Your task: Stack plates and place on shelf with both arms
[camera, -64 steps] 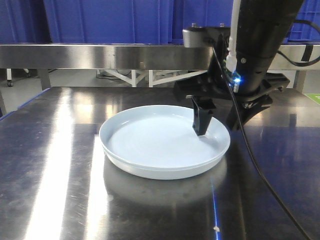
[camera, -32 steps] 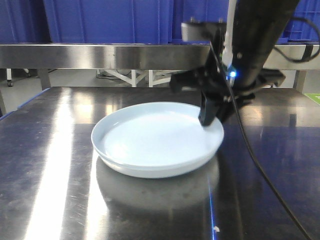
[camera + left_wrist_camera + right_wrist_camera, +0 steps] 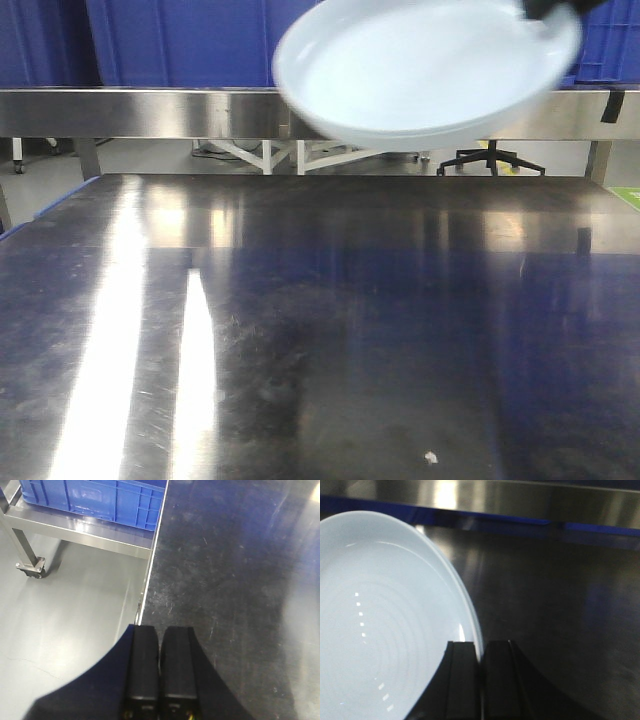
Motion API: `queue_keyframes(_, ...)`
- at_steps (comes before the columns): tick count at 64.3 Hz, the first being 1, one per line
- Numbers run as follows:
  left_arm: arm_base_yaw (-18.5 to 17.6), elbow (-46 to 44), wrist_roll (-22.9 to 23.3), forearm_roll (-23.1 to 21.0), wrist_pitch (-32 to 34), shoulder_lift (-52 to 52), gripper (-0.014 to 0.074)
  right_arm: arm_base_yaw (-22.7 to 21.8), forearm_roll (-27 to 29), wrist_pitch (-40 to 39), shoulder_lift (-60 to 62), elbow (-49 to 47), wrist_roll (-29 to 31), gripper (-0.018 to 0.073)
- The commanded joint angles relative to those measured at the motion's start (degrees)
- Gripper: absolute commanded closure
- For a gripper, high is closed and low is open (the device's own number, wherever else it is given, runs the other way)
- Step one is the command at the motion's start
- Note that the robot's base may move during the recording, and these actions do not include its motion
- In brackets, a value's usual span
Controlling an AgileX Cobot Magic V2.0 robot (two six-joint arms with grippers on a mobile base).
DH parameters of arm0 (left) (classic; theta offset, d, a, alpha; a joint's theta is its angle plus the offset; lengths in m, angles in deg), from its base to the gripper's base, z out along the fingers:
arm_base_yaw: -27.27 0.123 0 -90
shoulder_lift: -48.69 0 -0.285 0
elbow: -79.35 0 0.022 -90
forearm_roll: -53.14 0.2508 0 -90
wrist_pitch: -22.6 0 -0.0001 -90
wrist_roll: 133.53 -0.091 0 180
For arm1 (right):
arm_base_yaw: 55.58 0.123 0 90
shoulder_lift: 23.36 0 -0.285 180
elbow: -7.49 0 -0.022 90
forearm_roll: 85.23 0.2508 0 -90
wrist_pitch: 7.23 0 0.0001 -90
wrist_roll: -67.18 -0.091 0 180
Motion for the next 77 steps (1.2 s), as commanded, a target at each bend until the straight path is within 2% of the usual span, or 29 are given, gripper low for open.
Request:
queue_keyframes(1,-0.4,-1.6,-0.1,-0.5,4.2,-0.3,0.0513,-3.5,-0.9,-5.6,7.3,2.7,0.2,0.0531)
queue_keyframes(20,-0.4,-1.6,-0.1,-0.5,4.2,-0.3,0.0513,-10.6,-0.8,-5.3,24.9,18.6,0.2,0.0531)
queue_keyframes(33,-0.4,-1.6,-0.1,-0.5,4.2,-0.3,0.0513,-11.3,-0.8,-4.6,33.7,24.9,0.2,0.0531)
queue_keyframes(77,-0.4,-1.6,-0.1,-0.5,4.2,-0.3,0.0513,-11.3,-0.8,-4.0,36.8,26.0,0.2,0.0531)
